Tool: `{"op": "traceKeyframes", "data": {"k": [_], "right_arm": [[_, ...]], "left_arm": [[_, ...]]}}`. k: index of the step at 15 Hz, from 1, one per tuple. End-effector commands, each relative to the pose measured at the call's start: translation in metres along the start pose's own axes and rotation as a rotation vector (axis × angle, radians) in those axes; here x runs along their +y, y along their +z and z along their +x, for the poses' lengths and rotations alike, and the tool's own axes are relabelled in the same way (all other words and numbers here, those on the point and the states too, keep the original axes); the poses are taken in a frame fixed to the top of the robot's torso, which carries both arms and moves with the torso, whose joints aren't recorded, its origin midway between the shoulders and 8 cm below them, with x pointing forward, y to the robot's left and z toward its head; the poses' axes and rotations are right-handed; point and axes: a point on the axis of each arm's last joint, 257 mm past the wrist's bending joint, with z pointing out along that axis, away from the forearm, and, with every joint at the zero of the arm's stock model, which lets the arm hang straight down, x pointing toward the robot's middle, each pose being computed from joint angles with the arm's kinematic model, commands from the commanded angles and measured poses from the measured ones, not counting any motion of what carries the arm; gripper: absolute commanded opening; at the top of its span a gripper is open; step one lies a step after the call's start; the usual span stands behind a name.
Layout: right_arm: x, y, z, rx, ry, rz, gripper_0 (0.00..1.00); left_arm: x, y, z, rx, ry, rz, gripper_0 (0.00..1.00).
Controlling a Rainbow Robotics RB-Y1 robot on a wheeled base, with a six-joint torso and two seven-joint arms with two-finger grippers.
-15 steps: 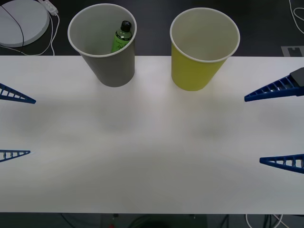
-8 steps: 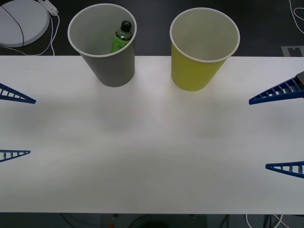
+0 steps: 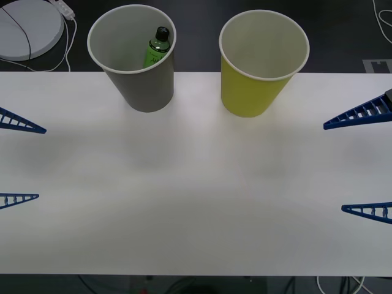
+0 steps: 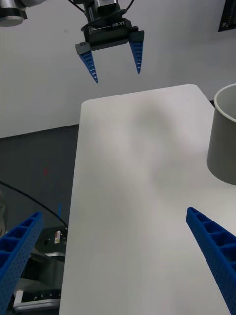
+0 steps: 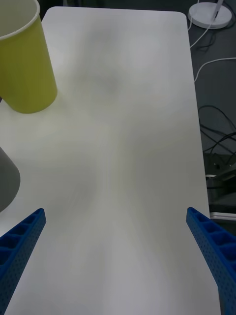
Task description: Put the can into the green bin and the plastic bottle into the gray bin
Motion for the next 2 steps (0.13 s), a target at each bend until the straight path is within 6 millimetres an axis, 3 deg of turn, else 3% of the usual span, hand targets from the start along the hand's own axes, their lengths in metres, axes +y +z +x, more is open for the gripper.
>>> {"op": "traceKeyframes", "data": {"k": [1,2], "right_arm": [[0.0000,0.0000,-0.0001,0.000,0.000,0.000,1.00],[0.0000,0.0000,-0.0001,0.000,0.000,0.000,1.00]], "left_arm": [[0.0000,0.0000,0.0000,0.000,0.000,0.000,1.00],[0.0000,0.0000,0.0000,0.000,0.000,0.000,1.00]]}}
